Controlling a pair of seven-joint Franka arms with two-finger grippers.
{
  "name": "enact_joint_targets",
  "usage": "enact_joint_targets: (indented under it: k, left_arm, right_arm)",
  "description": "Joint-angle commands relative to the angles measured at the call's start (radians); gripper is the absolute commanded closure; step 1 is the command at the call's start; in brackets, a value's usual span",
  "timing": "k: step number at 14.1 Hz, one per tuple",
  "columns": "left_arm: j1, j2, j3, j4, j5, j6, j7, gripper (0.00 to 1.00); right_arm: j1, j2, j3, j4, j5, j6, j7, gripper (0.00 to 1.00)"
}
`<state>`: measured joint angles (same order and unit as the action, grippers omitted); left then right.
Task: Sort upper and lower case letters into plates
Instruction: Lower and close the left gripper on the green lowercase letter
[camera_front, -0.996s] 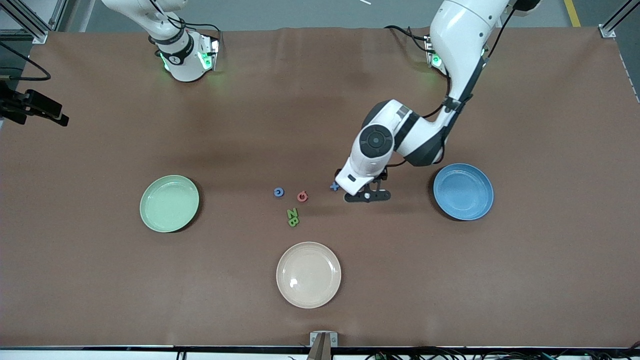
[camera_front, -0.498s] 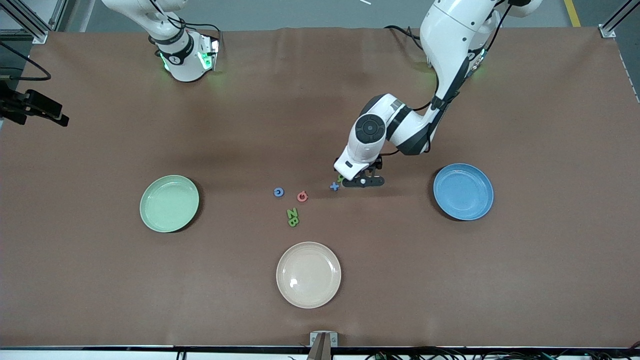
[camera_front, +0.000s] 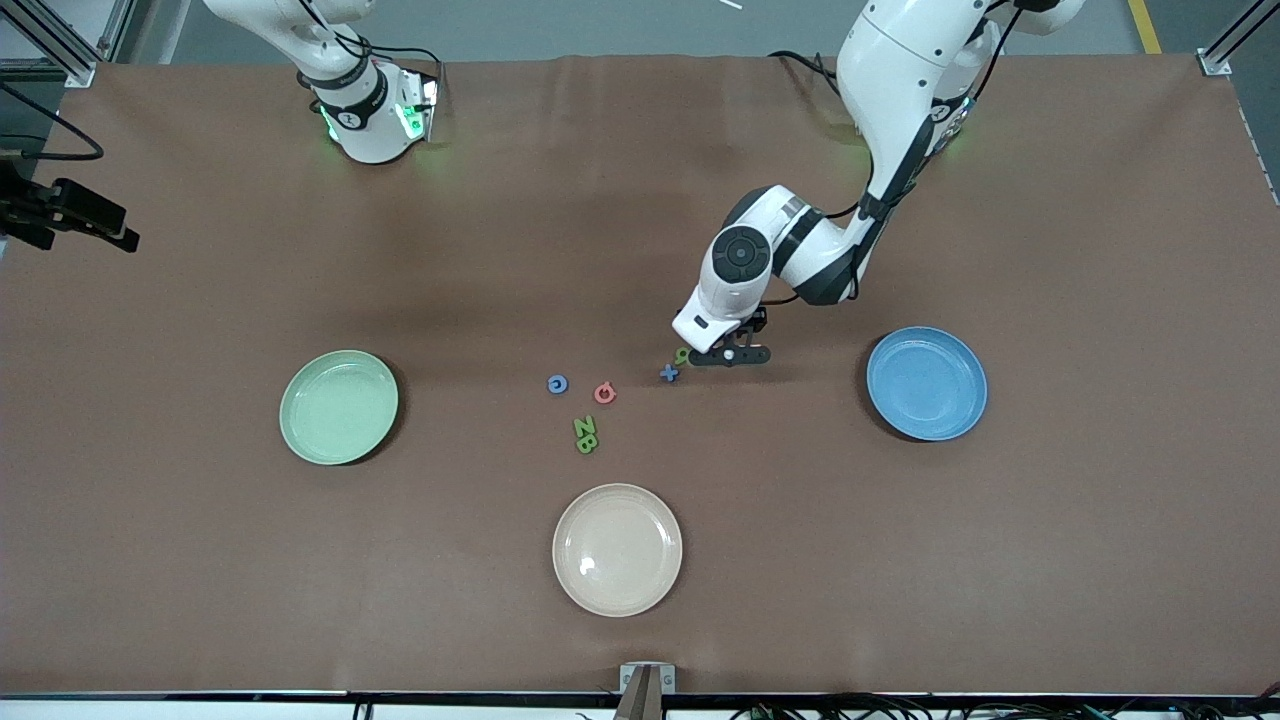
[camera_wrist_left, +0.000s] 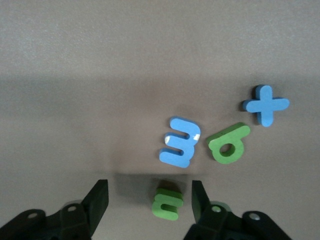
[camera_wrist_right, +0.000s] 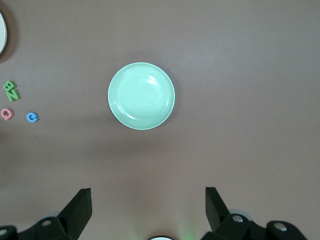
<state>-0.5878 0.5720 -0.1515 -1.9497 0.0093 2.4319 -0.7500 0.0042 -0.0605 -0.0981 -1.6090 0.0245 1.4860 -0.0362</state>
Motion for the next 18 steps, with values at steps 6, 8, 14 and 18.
enact_joint_targets:
  k: [6, 8, 14, 18]
  left_arm:
    - [-0.010, -0.007, -0.003, -0.021, 0.004, 0.012, -0.023, 0.31]
    - [-0.010, -0.006, -0.010, -0.020, 0.004, 0.012, -0.025, 0.35]
    - [-0.012, 0.000, -0.016, -0.015, 0.003, 0.012, -0.037, 0.45]
    - [-0.012, 0.002, -0.016, -0.015, 0.003, 0.012, -0.037, 0.57]
  right_arm:
    - [-0.015, -0.050, 0.015, -0.040, -0.017, 0.017, -0.063, 0.00]
    - [-0.015, -0.050, 0.014, -0.040, -0.020, 0.025, -0.063, 0.00]
    - [-0.015, -0.050, 0.015, -0.042, -0.031, 0.030, -0.051, 0.00]
    - [-0.020, -0.050, 0.014, -0.049, -0.031, 0.031, -0.050, 0.00]
